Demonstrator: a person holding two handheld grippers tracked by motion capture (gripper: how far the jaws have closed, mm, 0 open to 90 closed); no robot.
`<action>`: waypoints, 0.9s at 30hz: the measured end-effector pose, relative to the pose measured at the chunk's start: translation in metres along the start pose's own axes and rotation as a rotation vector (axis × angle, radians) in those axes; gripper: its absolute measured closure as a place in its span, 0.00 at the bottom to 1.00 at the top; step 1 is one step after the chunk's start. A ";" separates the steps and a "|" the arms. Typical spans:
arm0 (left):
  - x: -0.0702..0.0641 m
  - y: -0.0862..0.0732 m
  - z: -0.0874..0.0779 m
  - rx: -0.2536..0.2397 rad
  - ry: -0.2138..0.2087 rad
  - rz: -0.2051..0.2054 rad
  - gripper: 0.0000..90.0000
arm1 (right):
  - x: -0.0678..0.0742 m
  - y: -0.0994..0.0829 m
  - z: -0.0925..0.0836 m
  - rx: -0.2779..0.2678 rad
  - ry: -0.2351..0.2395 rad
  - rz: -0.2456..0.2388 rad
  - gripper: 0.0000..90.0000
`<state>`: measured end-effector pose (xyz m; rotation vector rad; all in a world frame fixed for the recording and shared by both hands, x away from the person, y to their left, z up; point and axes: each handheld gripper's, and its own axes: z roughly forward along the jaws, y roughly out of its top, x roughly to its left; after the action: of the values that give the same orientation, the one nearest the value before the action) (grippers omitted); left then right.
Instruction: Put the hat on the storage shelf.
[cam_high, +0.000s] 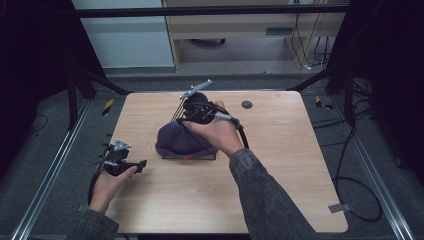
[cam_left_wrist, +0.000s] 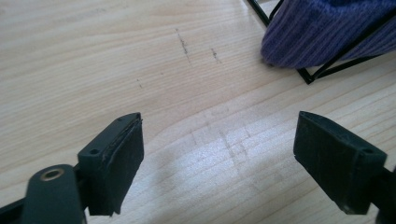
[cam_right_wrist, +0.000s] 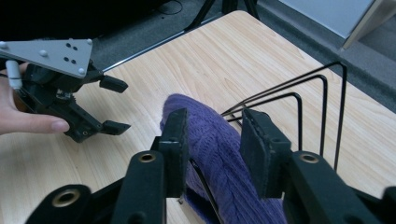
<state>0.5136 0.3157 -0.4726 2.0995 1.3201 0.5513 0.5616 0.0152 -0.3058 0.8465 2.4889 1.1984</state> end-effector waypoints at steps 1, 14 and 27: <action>0.000 0.000 0.002 0.006 0.002 -0.006 0.15 | 0.000 -0.001 -0.001 -0.001 -0.003 0.003 0.66; -0.002 -0.004 0.016 0.092 -0.012 -0.016 0.08 | -0.003 -0.010 -0.018 -0.018 -0.020 0.024 0.58; -0.005 -0.010 0.022 0.093 -0.017 -0.006 0.01 | -0.008 -0.020 -0.042 -0.044 -0.045 0.040 0.45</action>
<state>0.5180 0.3084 -0.4957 2.1699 1.3656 0.4765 0.5411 -0.0260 -0.2949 0.9060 2.4117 1.2280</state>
